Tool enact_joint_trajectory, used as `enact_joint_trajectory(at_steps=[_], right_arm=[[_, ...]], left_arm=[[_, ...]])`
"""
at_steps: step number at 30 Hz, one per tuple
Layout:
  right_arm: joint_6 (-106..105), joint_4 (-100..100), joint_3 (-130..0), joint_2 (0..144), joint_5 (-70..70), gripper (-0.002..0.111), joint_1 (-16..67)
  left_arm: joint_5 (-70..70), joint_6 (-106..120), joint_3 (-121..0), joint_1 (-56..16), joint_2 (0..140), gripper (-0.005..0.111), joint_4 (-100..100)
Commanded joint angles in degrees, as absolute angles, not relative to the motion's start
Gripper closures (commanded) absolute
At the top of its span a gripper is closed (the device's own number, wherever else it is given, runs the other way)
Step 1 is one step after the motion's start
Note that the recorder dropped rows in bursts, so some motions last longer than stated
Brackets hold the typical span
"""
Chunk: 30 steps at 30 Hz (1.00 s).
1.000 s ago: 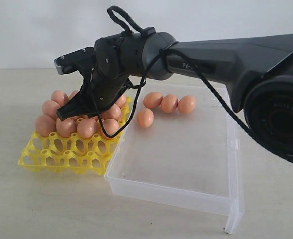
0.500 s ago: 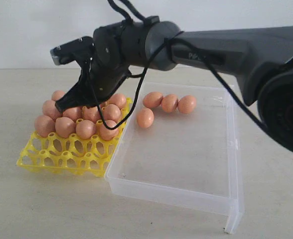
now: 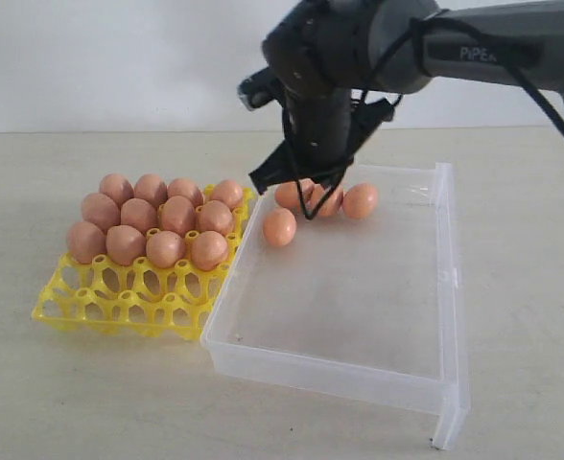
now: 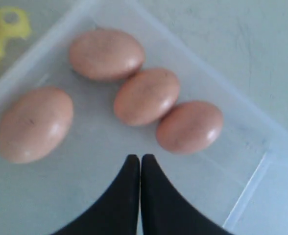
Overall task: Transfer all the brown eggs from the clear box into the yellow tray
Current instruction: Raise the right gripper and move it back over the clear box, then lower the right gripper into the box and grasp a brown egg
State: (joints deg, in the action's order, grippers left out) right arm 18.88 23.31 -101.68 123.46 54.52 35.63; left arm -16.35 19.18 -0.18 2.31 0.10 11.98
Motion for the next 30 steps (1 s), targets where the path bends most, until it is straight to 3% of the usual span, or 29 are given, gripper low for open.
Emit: enact_joint_trajectory(at_steps=[1, 5, 13, 15, 16, 18, 23, 30], right_arm=[[19.21, 17.81, -93.31, 121.13, 48.5, 0.107, 30.74], [21.86, 11.72, -87.35, 119.95, 40.41, 0.107, 26.71], [19.23, 5.86, -87.32, 119.82, 38.85, 0.105, 24.56], [20.37, 5.32, -87.32, 119.82, 38.54, 0.087, 24.56], [21.02, 5.32, -87.32, 119.82, 38.91, 0.064, 24.56], [22.47, 5.45, -87.32, 119.82, 39.71, 0.043, 24.56], [50.34, 16.31, -87.32, 119.82, 36.35, 0.045, 24.56], [65.08, 17.11, -87.32, 121.67, 27.53, 0.045, 24.56]], left_arm=[[-16.15, 18.63, 0.0, 2.11, 0.0, 0.111, 12.13], [-16.15, 18.63, 0.0, 2.11, 0.0, 0.111, 12.13], [-16.26, 18.63, 0.0, 2.11, 0.0, 0.111, 12.13], [-16.26, 18.63, 0.0, 2.11, 0.0, 0.111, 12.13], [-16.26, 18.63, 0.0, 2.11, 0.0, 0.111, 12.13], [-16.26, 18.63, 0.0, 2.11, 0.0, 0.111, 12.13], [-16.26, 18.63, 0.0, 2.11, 0.0, 0.111, 12.13], [-16.26, 18.63, 0.0, 2.11, 0.0, 0.111, 12.13]])
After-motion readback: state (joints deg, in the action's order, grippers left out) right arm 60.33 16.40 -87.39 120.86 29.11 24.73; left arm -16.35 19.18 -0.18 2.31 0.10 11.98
